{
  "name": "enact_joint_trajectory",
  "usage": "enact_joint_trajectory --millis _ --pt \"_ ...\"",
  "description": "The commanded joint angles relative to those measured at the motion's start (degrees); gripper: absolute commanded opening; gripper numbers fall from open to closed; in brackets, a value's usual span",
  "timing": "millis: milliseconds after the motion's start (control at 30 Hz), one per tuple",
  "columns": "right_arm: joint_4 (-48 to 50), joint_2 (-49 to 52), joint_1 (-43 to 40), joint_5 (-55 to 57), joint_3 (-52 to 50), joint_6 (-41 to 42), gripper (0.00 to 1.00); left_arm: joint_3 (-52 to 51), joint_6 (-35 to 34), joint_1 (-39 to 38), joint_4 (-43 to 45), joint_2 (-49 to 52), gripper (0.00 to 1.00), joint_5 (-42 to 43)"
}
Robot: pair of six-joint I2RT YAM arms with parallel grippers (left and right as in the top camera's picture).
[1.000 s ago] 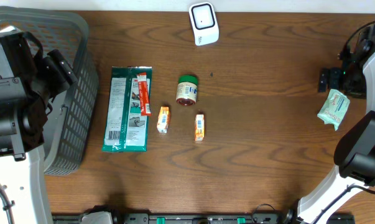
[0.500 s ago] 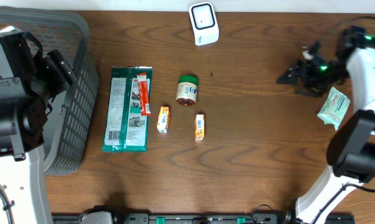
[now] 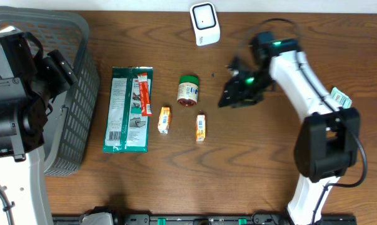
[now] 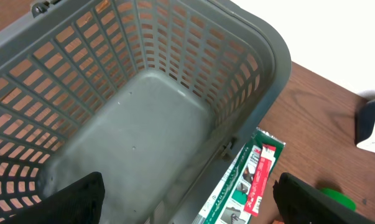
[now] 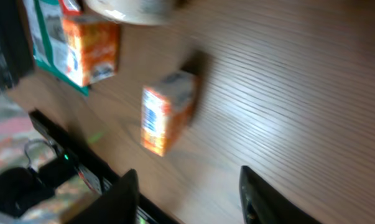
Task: Scan the item barcode
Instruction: 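Swing the right gripper left toward the green-lidded jar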
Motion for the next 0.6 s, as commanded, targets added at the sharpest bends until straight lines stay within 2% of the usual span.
enact_joint_trajectory --millis 0,267,300,433,500,533,567 --pt "2.9 -0.3 6.1 -0.2 -0.3 6.2 0.38 0.3 -0.1 0.3 -0.1 -0.1 0.88 -0.5" --pt "9.2 -0.3 20.0 21.2 -0.3 19.9 0.24 0.3 -0.1 0.3 -0.1 -0.1 0.88 -0.5" --pt "9.8 -0.3 21.3 22.9 -0.3 20.8 0.21 0.3 -0.1 0.3 -0.1 -0.1 0.88 -0.5" --pt "12.7 -0.3 25.9 25.9 -0.3 21.7 0.18 0.3 -0.1 0.3 -0.1 -0.1 0.88 -0.5" --pt "14.2 -0.3 27.8 27.5 -0.4 21.7 0.11 0.3 -0.1 0.3 -0.1 -0.1 0.88 -0.5" --pt "15.3 -0.3 29.3 29.5 -0.5 21.7 0.01 0.3 -0.1 0.3 -0.1 -0.1 0.88 -0.5" --pt "15.9 -0.2 30.0 30.7 -0.6 21.7 0.01 0.3 -0.1 0.3 -0.1 -0.1 0.88 -0.5"
